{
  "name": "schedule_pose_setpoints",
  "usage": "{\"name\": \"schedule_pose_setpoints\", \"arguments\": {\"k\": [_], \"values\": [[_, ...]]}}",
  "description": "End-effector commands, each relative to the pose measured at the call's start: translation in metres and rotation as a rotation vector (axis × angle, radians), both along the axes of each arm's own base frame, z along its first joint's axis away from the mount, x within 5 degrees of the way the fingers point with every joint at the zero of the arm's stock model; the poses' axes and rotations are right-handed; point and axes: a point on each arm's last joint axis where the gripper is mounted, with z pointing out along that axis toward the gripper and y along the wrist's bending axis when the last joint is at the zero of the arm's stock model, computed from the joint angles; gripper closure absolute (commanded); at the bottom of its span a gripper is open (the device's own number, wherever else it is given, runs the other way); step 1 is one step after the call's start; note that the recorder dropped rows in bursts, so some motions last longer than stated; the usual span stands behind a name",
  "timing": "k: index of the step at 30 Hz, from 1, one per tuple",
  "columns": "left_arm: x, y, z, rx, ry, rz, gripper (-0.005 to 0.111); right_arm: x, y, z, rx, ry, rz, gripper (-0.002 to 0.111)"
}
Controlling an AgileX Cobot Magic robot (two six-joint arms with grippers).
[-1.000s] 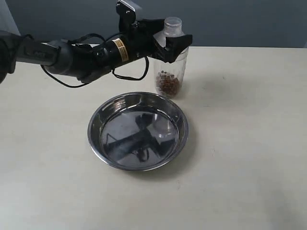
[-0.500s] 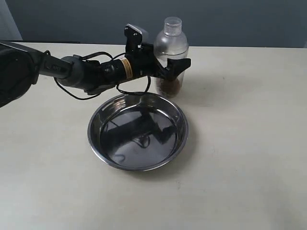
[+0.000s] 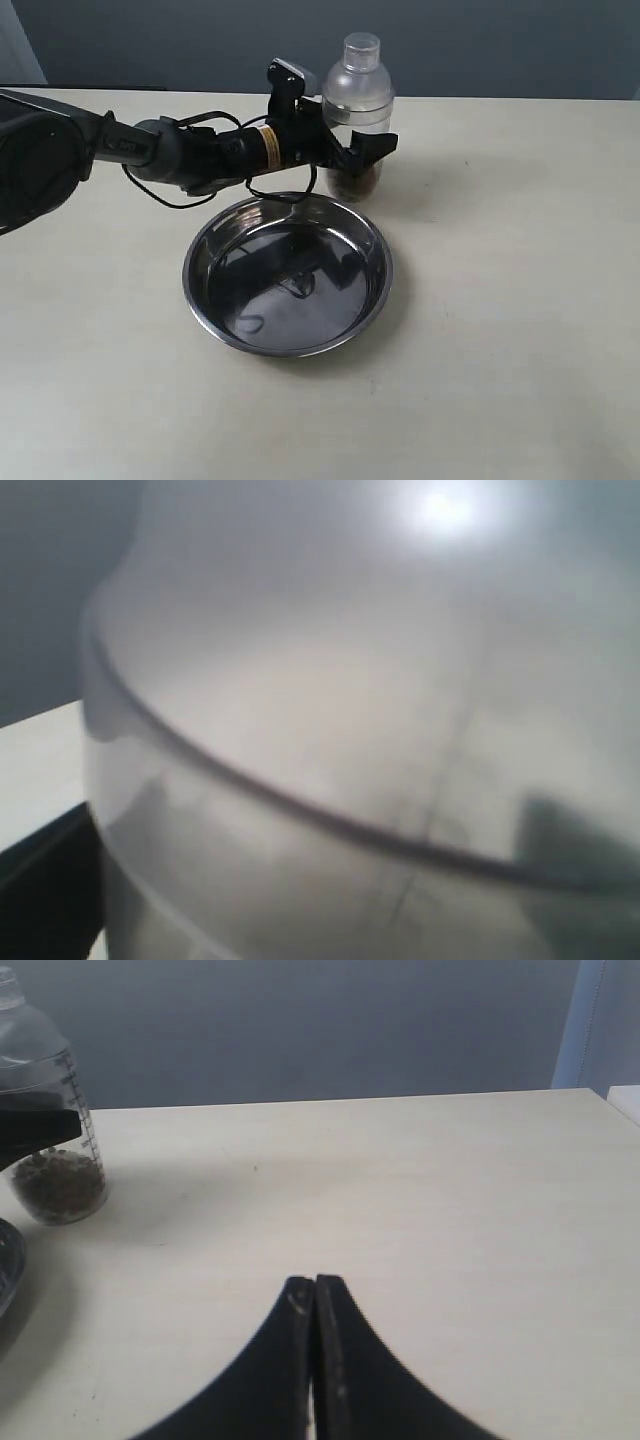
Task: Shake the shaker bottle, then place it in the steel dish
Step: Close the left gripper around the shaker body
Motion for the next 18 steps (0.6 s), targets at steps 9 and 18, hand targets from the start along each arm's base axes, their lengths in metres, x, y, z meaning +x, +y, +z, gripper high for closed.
{"name": "schedule_pose_setpoints", "arguments": {"k": [9, 18], "values": [[-0.0006, -0.0024, -0.0012, 0.002, -0.008, -0.025, 0.051, 0.0000, 0.0000, 0.0008, 0.001, -0.015, 0.001, 0.109], [-0.0028, -0.0041, 0.0004, -0.008, -0.026, -0.056, 0.085, 0.0000, 0.0000, 0.0008, 0.001, -0.015, 0.001, 0.109]]}}
